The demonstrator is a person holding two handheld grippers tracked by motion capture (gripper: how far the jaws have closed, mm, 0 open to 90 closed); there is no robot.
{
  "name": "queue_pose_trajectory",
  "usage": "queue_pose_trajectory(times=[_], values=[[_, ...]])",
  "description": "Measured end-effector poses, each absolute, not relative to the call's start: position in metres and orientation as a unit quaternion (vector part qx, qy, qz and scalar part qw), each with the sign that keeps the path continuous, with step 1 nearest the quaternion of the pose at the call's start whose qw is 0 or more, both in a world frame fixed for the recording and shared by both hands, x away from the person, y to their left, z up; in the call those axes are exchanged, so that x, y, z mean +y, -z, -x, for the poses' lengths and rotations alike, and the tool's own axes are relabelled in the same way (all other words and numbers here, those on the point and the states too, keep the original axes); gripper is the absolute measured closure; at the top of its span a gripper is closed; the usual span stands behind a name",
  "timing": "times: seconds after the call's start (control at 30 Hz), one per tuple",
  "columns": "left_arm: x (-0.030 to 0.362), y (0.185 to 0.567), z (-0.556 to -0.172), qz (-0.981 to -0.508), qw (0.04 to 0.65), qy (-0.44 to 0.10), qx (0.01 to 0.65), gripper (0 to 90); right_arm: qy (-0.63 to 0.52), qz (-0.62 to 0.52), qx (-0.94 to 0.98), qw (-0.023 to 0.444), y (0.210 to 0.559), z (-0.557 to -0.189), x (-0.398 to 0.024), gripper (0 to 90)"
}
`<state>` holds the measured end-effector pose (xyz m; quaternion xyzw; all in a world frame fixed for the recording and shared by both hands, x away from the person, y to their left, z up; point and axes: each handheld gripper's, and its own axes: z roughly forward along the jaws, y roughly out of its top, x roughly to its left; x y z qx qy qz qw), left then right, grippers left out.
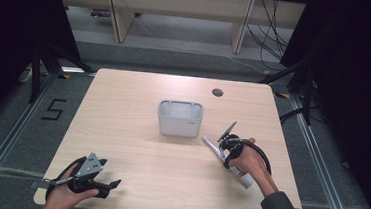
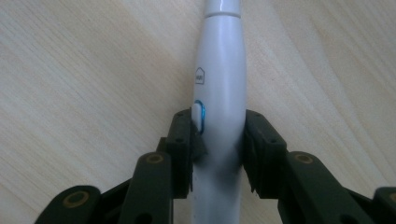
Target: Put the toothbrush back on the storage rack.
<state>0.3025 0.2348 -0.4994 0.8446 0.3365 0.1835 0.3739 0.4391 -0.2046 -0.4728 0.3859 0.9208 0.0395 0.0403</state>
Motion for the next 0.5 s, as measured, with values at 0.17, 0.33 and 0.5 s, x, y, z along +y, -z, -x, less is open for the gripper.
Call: queue_pose_trajectory(times=[0.17, 0.33, 0.5], values=[[0.2339, 0.4997, -0.3019, -0.841, 0.382, -0.180, 0.339, 15.0, -0.032, -0.395, 0.918, 0.035, 0.4729, -0.4388, -0.2024, 66.2], [0.2340, 0.4997, -0.3020, -0.841, 0.382, -0.180, 0.339, 15.0, -0.025, -0.371, 0.927, 0.044, 0.4742, -0.4408, -0.2037, 66.5], [0.2353, 0.4990, -0.3028, -0.845, 0.373, -0.185, 0.335, 15.0, -0.026, -0.381, 0.923, 0.046, 0.4736, -0.4380, -0.2037, 66.5]])
